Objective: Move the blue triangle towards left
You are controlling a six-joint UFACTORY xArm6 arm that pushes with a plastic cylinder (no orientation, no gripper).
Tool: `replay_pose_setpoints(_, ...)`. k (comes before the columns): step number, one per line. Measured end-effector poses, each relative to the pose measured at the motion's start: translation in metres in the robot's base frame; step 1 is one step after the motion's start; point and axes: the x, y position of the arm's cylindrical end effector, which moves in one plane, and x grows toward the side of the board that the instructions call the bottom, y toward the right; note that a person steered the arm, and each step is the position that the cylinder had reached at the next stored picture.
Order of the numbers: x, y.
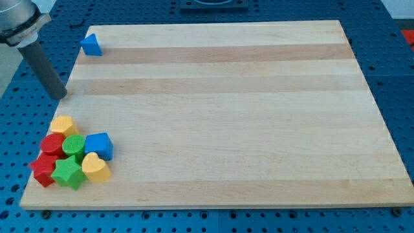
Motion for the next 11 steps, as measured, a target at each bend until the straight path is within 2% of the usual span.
replay_pose_setpoints(1, -0.005, 0.011)
replay_pose_setpoints(2, -0.058, 0.000)
replay_pose_setpoints(6, -0.082, 0.001)
replay_pose_setpoints(7, -0.112, 0.001)
replay_pose_setpoints(9, -0.130, 0.001)
replay_pose_setpoints(10, -0.155, 0.005)
replay_pose_setpoints(11, -0.165, 0.026)
